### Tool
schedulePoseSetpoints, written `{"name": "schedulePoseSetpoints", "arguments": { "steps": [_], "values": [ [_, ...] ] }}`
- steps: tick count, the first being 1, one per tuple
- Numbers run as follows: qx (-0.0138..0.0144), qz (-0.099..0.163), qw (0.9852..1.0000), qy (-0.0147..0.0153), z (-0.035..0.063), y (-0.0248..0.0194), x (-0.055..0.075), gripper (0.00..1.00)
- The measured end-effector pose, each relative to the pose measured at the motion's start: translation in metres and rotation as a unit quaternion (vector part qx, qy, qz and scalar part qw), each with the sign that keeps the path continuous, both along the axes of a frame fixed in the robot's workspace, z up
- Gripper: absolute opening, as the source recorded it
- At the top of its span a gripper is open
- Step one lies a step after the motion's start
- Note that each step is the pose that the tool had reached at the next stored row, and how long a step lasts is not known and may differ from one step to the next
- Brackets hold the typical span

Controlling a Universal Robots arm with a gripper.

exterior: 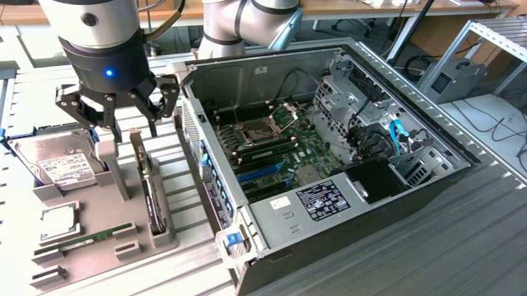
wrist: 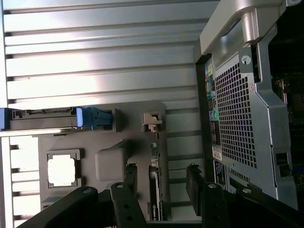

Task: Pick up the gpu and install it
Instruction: 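Pick up the gpu and move the gpu toward the slot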

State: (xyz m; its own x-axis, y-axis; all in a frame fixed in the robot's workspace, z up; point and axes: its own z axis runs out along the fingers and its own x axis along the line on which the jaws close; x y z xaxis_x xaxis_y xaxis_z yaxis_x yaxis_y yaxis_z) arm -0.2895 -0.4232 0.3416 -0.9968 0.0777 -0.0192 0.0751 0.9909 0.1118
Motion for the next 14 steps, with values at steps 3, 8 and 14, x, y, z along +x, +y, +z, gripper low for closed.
{"name": "schedulePoseSetpoints", "arguments": {
  "steps": [3, 8, 14],
  "values": [
    [-0.0013, 0.0, 1.0, 0.0, 0.0, 0.0, 0.0, 0.55],
    [-0.0035, 0.0, 1.0, 0.0, 0.0, 0.0, 0.0, 0.55],
    [-0.0061, 0.0, 1.0, 0.0, -0.0001, 0.0, 0.0, 0.55]
  ]
}}
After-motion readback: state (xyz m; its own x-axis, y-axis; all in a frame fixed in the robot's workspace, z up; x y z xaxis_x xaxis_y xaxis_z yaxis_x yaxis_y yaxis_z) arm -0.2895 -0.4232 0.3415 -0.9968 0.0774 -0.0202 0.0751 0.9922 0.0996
